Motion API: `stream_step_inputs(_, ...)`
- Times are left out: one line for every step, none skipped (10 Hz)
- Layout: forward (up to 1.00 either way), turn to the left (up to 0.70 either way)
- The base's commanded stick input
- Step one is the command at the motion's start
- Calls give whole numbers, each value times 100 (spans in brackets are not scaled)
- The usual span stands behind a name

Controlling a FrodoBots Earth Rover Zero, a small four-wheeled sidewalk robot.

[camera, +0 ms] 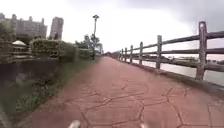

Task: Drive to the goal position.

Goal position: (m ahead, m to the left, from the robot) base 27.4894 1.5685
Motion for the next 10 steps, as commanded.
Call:
stream_step_inputs(0, 0)
stream_step_inputs(0, 0)
stream_step_inputs(0, 0)
stream_step_inputs(0, 0)
stream_step_inputs(0, 0)
stream_step_inputs(0, 0)
stream_step_inputs(0, 0)
stream_step_inputs(0, 0)
stream_step_inputs(5, 0)
stream_step_inputs(24, 0)
